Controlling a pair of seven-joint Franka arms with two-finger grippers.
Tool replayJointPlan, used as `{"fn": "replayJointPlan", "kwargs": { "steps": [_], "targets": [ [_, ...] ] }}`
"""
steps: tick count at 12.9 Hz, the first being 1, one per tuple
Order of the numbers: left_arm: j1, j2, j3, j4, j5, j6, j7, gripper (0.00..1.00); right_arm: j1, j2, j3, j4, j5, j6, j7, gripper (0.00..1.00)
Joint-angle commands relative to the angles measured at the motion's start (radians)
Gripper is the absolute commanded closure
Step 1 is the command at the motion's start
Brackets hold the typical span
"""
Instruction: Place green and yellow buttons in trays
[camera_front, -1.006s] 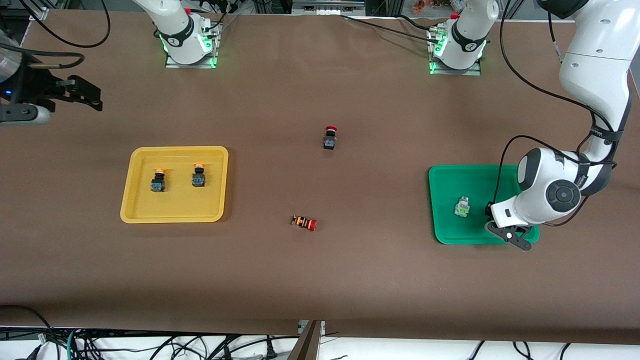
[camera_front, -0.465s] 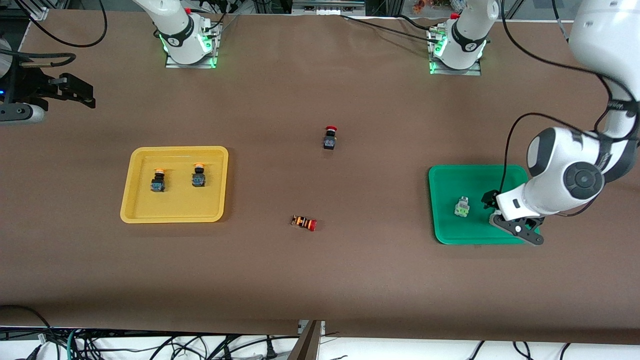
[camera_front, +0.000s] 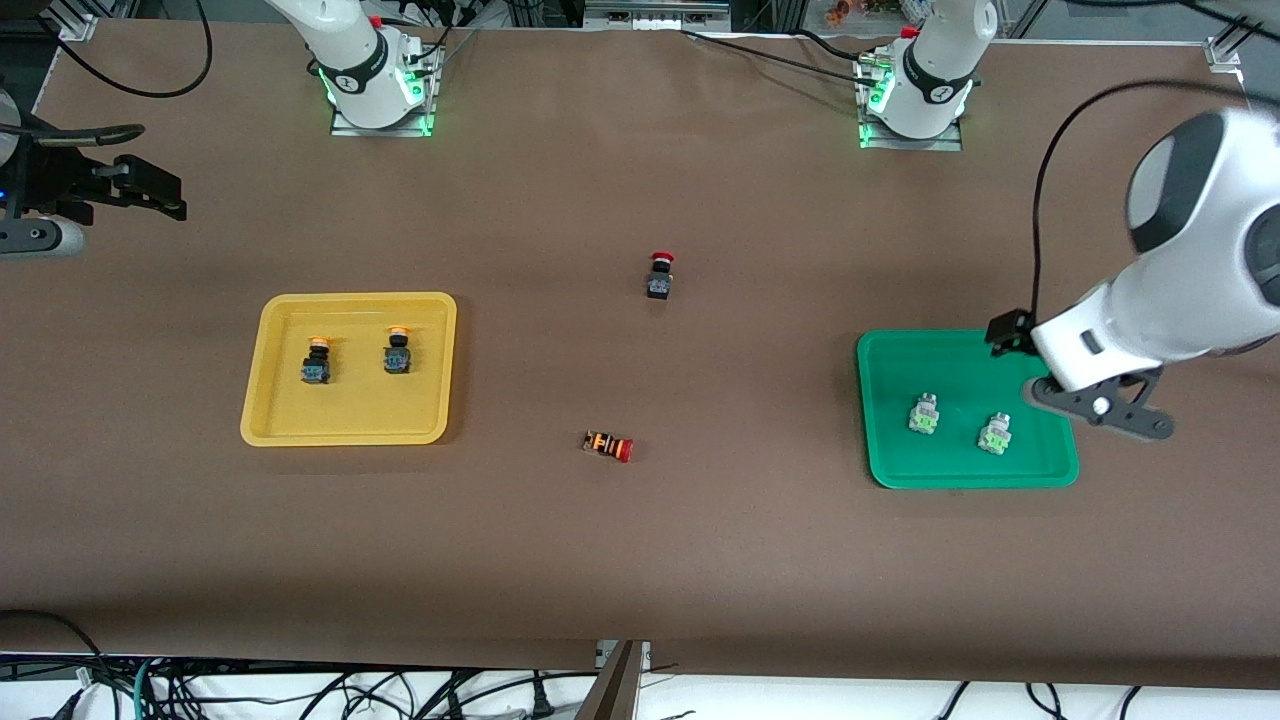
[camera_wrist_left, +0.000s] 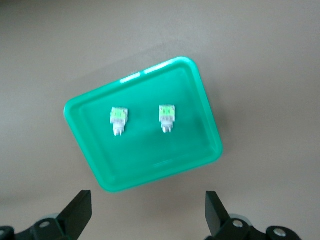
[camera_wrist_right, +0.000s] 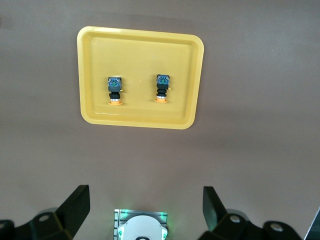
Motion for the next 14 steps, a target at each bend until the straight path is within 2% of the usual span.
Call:
{"fn": "replayJointPlan", "kwargs": {
  "steps": [1, 2, 3, 4, 6, 10, 14],
  "targets": [
    [-0.046, -0.086, 0.076, 0.006, -0.083, -0.057, -0.036, 0.0, -0.005, 0.003, 0.003, 0.014, -0.002, -0.018, -0.018, 0.0],
    [-0.124, -0.176, 0.213, -0.078, -0.196, -0.006, -0.048, 0.0, -0.004, 0.003, 0.003, 0.014, -0.002, -0.018, -0.018, 0.0],
    [-0.196, -0.268, 0.351, -0.205, -0.252, 0.102, -0.051, 0.0, -0.004, 0.003, 0.003, 0.014, -0.002, -0.018, -0.017, 0.0],
    [-0.255, -0.331, 0.421, -0.303, -0.254, 0.173, -0.05, 0.0, -0.004, 0.003, 0.003, 0.014, -0.002, -0.018, -0.018, 0.0],
    [-0.341, -0.361, 0.492, -0.338, -0.223, 0.186, -0.056, 0.0, -0.005, 0.003, 0.003, 0.014, -0.002, -0.018, -0.018, 0.0],
    [-0.384, -0.373, 0.525, -0.353, -0.223, 0.189, -0.116, 0.0, -0.004, 0.003, 0.003, 0.014, -0.002, -0.018, -0.018, 0.0],
    [-0.387, -0.375, 0.526, -0.355, -0.225, 0.187, -0.166, 0.0, -0.005, 0.004, 0.003, 0.014, -0.002, -0.018, -0.018, 0.0]
  ]
}}
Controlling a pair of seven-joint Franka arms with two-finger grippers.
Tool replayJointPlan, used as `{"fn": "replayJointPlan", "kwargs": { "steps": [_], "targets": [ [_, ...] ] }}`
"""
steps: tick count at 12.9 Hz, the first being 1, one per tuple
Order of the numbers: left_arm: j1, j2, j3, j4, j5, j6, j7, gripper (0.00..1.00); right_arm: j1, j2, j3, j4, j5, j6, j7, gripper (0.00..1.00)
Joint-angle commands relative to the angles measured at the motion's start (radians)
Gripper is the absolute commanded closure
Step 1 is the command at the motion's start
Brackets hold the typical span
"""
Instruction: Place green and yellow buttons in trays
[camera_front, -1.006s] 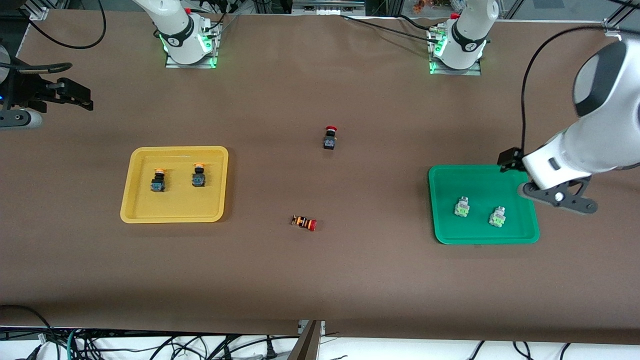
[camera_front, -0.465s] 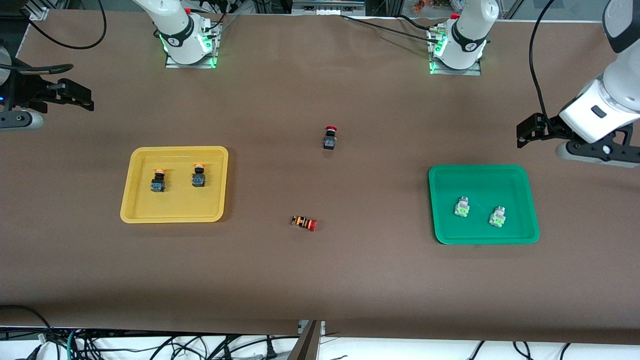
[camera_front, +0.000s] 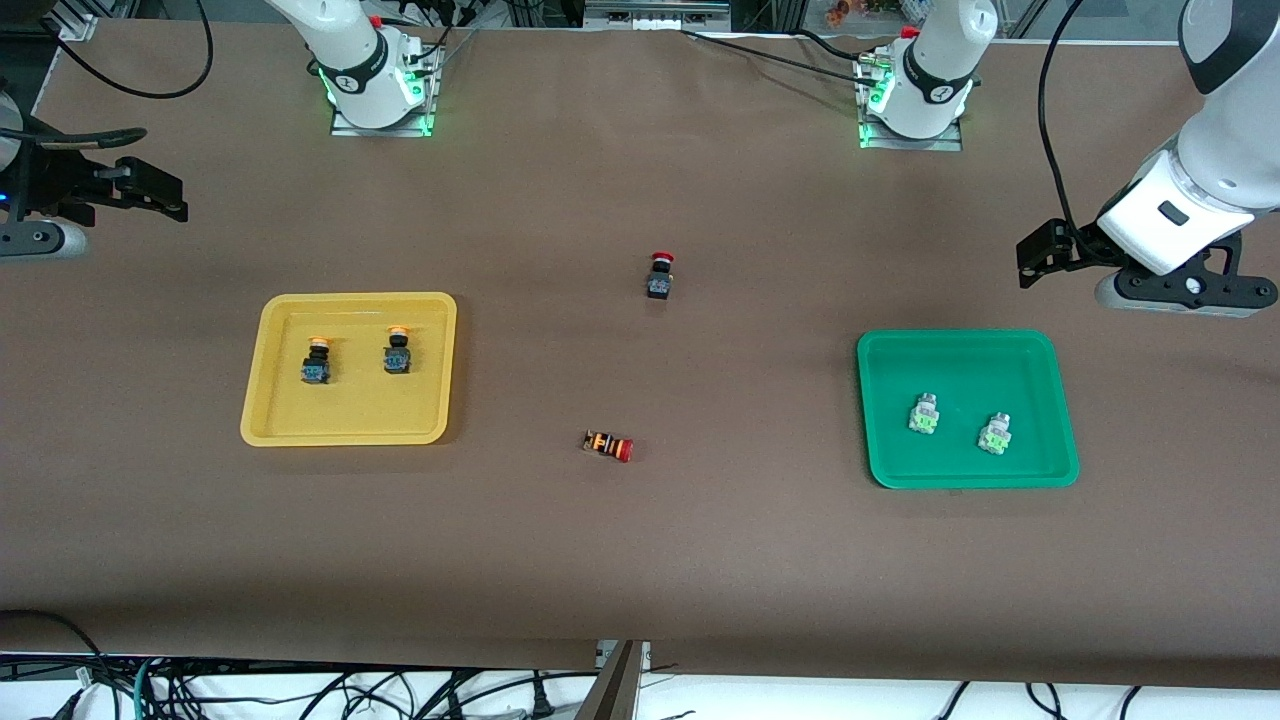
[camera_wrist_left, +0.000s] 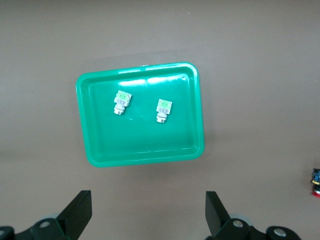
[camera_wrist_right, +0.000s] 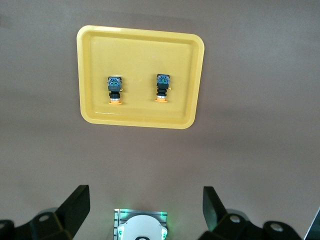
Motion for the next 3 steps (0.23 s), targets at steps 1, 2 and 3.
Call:
{"fn": "replayJointPlan", "kwargs": {
  "steps": [1, 2, 3],
  "targets": [
    [-0.022, -0.028, 0.018, -0.029, 0.003, 0.017, -0.029, 0.0, -0.006, 0.001, 0.003, 0.014, -0.002, -0.017, -0.017, 0.0],
    [-0.022, -0.028, 0.018, -0.029, 0.005, 0.017, -0.029, 0.0, -0.006, 0.001, 0.003, 0.014, -0.002, -0.017, -0.017, 0.0],
    [-0.023, -0.03, 0.018, -0.029, 0.005, 0.017, -0.029, 0.0, -0.006, 0.002, 0.003, 0.014, -0.002, -0.017, -0.017, 0.0]
  ]
}}
